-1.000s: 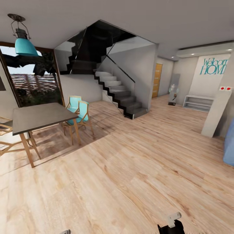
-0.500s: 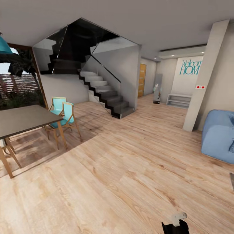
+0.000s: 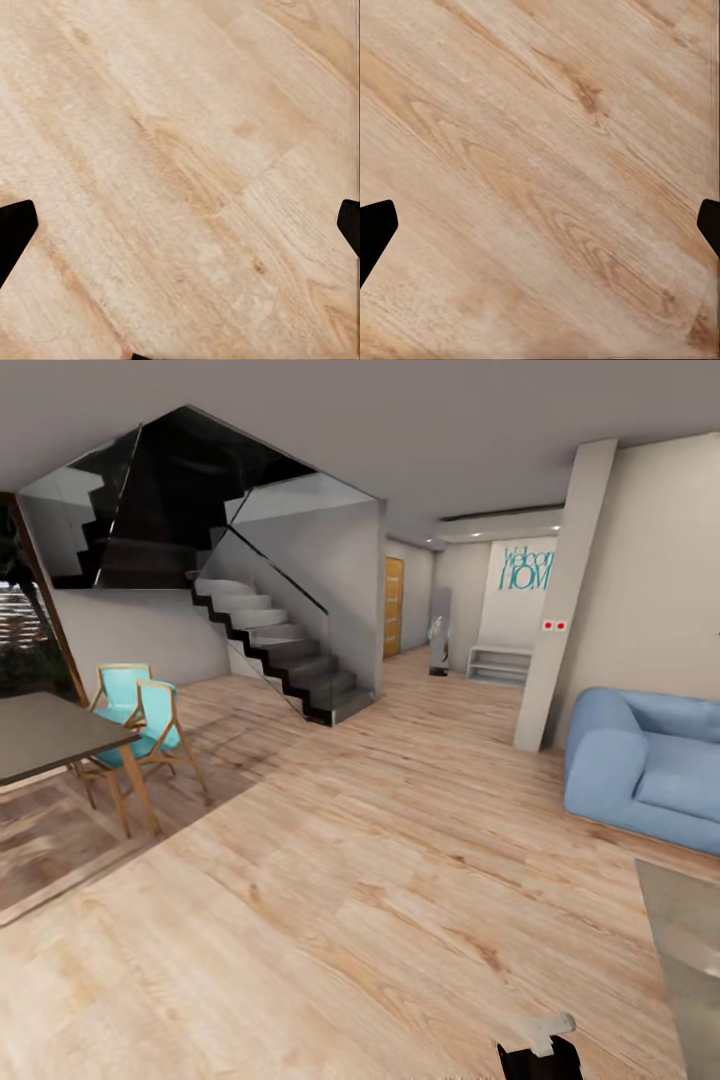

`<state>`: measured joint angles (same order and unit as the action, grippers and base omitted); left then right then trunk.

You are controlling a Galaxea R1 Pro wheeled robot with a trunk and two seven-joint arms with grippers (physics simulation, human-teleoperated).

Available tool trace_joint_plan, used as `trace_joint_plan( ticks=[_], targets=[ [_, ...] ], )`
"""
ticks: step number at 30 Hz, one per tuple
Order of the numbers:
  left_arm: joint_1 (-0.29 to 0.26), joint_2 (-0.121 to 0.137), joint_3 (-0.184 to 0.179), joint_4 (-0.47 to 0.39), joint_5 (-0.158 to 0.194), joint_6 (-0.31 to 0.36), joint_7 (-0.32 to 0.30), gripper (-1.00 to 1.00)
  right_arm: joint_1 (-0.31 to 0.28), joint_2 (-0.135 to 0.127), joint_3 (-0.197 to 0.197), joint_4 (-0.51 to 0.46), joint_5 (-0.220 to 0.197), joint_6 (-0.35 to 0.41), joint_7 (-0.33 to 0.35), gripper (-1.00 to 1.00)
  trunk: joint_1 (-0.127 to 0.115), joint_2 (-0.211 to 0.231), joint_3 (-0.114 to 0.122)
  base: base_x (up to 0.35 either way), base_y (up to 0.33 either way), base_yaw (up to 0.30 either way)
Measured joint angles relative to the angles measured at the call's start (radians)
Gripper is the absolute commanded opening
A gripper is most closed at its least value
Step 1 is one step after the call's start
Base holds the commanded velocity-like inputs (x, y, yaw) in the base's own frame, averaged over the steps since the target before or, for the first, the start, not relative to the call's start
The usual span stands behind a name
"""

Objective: Turn on the radio receiver that's on the table in the living room.

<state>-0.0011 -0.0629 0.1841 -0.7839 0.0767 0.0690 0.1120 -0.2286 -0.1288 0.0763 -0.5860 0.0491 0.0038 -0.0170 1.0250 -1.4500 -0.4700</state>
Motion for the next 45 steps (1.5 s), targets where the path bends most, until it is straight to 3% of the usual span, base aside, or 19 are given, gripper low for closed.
trace_joint_plan(
  ticks=[36, 45],
  targets=[
    [0.000, 0.001, 0.000, 0.000, 0.000, -0.002, 0.000, 1.00, 0.000, 0.000, 0.000, 0.000, 0.000, -0.001, 0.000, 1.00, 0.000, 0.000, 0.000, 0.000, 0.001, -0.277],
    [0.000, 0.006, 0.000, 0.000, -0.001, -0.002, 0.000, 1.00, 0.000, 0.000, 0.000, 0.000, 0.001, -0.001, 0.000, 1.00, 0.000, 0.000, 0.000, 0.108, 0.214, -0.277]
  ],
)
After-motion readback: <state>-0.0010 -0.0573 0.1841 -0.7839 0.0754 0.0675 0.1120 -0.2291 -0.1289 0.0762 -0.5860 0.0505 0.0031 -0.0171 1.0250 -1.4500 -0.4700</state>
